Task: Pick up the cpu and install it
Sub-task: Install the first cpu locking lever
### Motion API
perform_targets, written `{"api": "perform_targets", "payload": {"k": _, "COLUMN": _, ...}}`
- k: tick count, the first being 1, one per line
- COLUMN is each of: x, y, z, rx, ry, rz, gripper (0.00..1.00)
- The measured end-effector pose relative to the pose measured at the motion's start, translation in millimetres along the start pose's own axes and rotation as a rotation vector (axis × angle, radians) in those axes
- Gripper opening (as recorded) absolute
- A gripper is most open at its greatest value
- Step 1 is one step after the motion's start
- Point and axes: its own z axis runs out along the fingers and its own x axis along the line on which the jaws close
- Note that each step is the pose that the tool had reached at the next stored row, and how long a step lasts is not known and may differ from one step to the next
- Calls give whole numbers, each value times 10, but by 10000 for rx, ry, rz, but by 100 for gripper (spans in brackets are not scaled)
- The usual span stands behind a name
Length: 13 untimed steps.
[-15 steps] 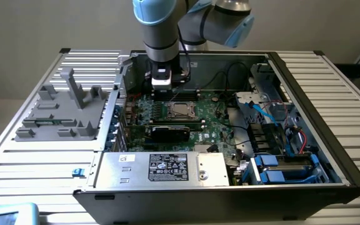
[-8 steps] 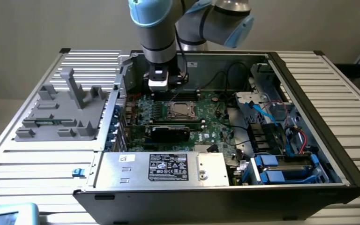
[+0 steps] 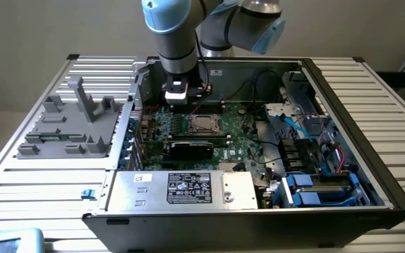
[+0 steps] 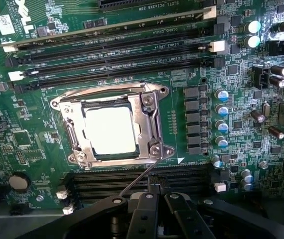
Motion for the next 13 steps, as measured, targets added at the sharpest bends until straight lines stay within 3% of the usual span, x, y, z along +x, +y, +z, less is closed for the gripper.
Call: {"api": "perform_targets", "payload": {"k": 13, "x": 1, "y": -15, "z": 57, "rx": 9, "ry": 208, "rz": 505, "gripper": 11}}
